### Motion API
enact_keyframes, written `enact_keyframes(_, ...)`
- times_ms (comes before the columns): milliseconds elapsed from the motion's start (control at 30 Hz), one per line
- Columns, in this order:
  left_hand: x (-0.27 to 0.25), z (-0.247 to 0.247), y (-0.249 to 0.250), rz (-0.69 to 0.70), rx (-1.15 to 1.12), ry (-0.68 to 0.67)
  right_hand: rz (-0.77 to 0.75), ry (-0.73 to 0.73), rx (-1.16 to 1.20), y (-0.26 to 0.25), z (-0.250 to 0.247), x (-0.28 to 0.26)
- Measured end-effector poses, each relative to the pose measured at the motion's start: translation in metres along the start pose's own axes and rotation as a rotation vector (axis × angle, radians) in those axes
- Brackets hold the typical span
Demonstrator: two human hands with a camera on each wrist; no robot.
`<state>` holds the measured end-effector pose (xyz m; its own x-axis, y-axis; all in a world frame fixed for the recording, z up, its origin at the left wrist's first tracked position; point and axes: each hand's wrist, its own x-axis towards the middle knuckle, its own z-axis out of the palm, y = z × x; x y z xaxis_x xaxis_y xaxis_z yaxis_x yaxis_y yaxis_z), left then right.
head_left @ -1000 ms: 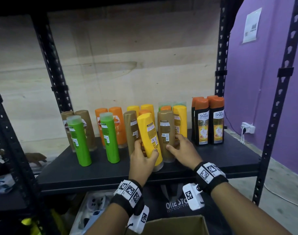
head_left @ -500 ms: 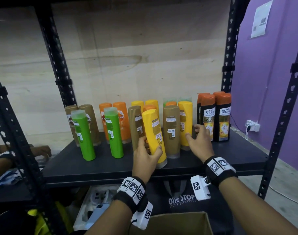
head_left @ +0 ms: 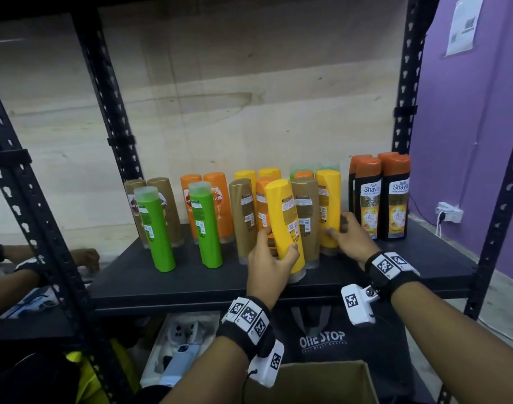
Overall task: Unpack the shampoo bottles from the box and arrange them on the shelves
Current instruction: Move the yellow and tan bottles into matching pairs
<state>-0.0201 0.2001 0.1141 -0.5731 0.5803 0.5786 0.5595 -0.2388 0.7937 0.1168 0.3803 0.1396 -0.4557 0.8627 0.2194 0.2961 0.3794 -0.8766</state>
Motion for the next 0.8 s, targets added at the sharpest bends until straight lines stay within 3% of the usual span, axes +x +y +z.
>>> enact_keyframes(400,-0.012,0.032,0.014,0.034,-0.059,-0.073,-0.139,0.094,-0.201,0.013,-0.019,-0.022)
enact_keyframes(800,-0.001,0.119,0.034,0.094,-0.047,-0.198,-0.215,0.240,-0.208,0.053,-0.081,-0.056)
